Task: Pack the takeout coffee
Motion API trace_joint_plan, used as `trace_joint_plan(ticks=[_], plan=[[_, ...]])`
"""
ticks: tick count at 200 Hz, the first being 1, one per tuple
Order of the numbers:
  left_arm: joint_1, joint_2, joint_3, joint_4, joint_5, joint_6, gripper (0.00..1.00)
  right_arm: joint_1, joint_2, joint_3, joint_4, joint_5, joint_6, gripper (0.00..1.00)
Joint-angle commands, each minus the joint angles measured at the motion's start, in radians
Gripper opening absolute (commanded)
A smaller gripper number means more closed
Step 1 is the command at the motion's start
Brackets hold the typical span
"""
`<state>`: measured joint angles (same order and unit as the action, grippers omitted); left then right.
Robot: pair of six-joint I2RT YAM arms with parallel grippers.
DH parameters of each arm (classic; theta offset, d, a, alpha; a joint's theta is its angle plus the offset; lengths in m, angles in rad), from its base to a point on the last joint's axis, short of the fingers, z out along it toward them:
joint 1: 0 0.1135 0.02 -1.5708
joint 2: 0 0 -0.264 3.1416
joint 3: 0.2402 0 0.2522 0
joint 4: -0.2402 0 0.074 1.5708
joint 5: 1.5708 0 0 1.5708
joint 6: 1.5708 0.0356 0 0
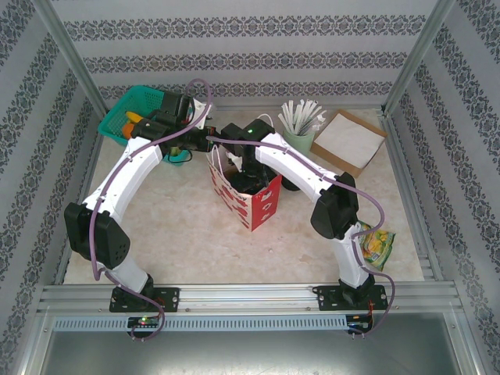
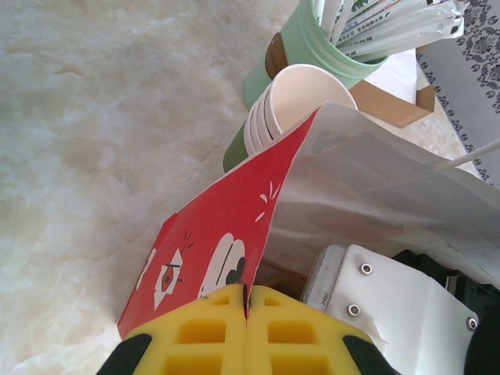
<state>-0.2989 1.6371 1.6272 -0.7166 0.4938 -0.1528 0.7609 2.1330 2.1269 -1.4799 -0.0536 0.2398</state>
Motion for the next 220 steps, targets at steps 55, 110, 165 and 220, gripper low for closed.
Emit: trace_joint_plan(ticks=[55,110,165,220], plan=[[-0.001,-0.045,-0.007,0.040,0.037,0.018,0.00,-0.009,0.039,0.016,0.013,-0.009,0.009,0.73],[0.000,-0.041,-0.008,0.046,0.034,0.010,0.00,-0.009,0.028,-0.016,0.023,-0.005,0.010,0.73],[-0.002,-0.035,-0.002,0.048,0.034,0.007,0.00,-0.012,0.023,-0.042,0.014,0.017,0.001,0.73],[-0.001,-0.032,-0.003,0.043,0.032,0.007,0.00,-0.012,0.025,-0.045,0.016,0.006,-0.011,0.73]])
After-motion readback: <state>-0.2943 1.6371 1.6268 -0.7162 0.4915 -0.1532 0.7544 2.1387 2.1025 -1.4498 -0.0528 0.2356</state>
